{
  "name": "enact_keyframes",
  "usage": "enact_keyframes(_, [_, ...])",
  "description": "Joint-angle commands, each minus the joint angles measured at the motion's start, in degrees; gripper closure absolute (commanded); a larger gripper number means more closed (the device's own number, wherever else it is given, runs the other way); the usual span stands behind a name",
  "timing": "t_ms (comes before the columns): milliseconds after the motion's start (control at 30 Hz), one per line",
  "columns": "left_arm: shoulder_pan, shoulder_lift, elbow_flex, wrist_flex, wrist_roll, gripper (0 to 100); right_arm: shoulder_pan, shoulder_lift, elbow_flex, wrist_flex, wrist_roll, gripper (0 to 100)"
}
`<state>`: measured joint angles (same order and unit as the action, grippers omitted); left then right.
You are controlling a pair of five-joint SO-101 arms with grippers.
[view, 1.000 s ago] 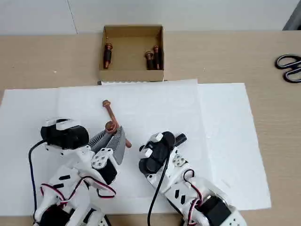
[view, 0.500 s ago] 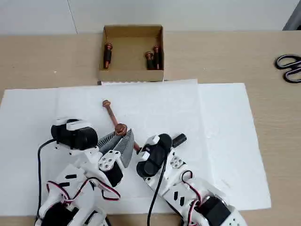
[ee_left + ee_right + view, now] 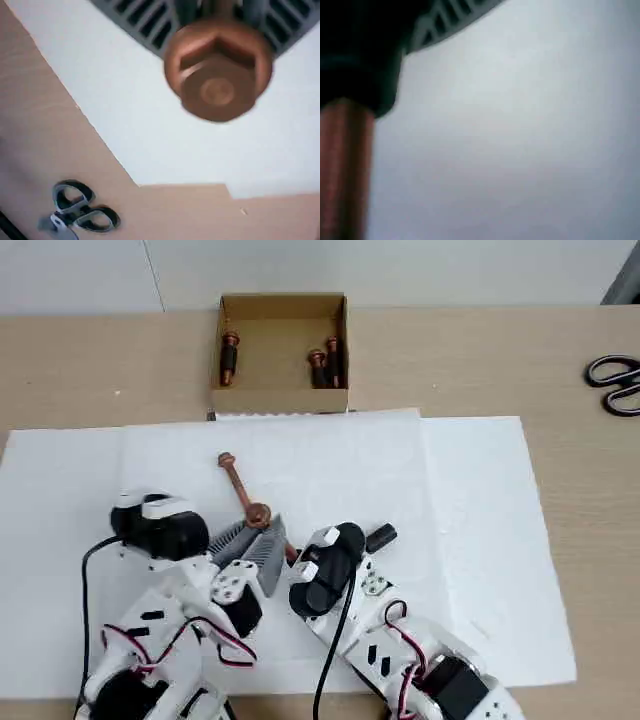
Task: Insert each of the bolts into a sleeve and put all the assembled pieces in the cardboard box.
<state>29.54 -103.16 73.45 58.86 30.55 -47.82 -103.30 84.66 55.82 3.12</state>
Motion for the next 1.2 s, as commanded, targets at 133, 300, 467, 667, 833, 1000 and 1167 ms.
enact_keyframes(133, [2.99,0.18,1.54,-1.23,0.35,99,-0.13,-0.04,-0.7,-2.15,0.62,99.7])
enact_keyframes(300, [3.16,0.26,1.71,2.11,0.0,99,-0.04,-0.31,-0.79,-2.15,0.62,99.7])
enact_keyframes(467, [3.16,0.26,1.8,7.65,-1.93,99,-0.04,-0.31,-0.79,-2.15,0.62,99.7])
enact_keyframes(667, [3.16,0.26,5.85,7.74,-5.71,99,0.04,-0.31,-0.97,-2.15,0.62,99.7])
enact_keyframes(833, [3.16,0.26,10.15,7.82,-7.82,99,0.22,-0.57,-1.14,-2.59,2.73,99.7])
enact_keyframes(1000, [2.81,0.0,11.38,5.98,-8.0,99,3.91,-0.04,-0.97,-7.34,3.69,99.7])
enact_keyframes(1167, [2.81,0.0,8.57,3.16,-8.0,99,4.79,-0.13,0.44,-10.77,6.15,99.7])
